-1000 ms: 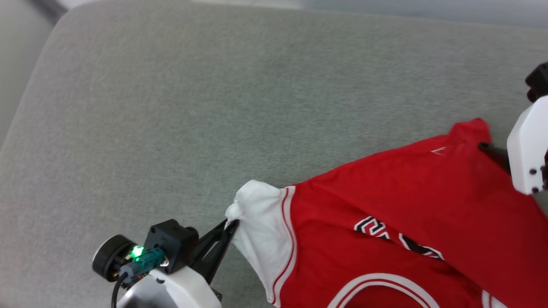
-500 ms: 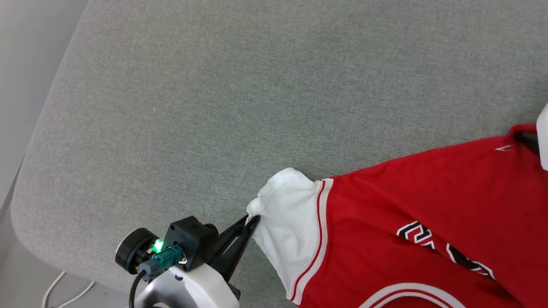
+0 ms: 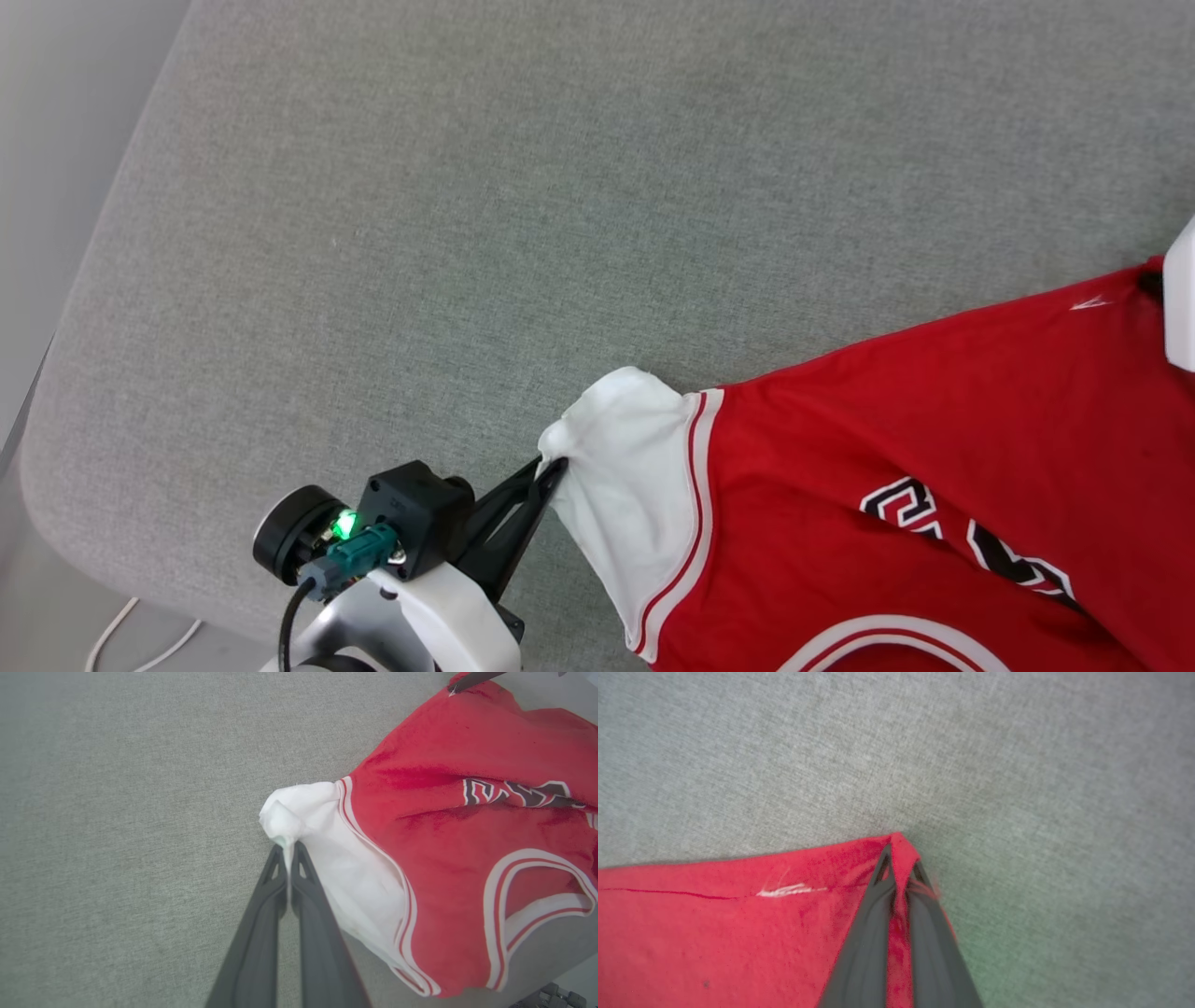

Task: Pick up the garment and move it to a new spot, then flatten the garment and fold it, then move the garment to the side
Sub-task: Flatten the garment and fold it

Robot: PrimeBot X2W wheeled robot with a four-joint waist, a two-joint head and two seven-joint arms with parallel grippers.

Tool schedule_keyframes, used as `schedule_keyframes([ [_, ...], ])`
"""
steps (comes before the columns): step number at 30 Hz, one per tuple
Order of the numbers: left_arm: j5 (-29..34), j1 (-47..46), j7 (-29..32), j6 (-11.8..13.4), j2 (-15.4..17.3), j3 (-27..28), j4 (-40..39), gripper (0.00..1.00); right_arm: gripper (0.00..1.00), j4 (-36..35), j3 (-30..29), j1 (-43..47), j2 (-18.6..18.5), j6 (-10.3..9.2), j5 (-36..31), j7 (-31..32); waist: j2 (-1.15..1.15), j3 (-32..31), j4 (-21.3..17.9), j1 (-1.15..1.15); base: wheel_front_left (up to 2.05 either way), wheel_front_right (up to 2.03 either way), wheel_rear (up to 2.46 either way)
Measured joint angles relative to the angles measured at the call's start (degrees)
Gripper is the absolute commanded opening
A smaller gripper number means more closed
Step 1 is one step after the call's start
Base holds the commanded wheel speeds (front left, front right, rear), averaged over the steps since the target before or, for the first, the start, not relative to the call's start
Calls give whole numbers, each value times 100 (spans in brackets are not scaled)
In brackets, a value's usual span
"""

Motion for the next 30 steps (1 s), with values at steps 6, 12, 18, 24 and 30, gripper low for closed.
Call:
schedule_keyframes([
  [6, -80, 3, -146, 38, 29, 149, 9, 0, 0, 32, 152, 20, 44, 0, 167, -426, 0, -364, -155, 0, 0, 0, 0],
  [12, -85, 32, -277, 133, 174, 392, -49, 0, 0, -142, 41, -4, 86, 0, 560, -928, 0, -832, -413, 0, 0, 0, 0],
  [18, -70, 31, -448, 272, 322, 720, -221, 0, 0, -633, 97, -12, 67, 0, 736, -1261, 0, -1305, -732, 0, 0, 0, 0],
  [24, -41, -146, -623, 442, 414, 1168, -461, 0, 0, -1281, 99, -3, 76, 0, 916, -1501, 0, -1707, -1099, 0, 0, 0, 0],
  [30, 56, -464, -775, 694, 541, 1696, -654, 0, 0, -1874, 56, -2, 96, 0, 985, -1685, 0, -1979, -1475, 0, 0, 0, 0],
])
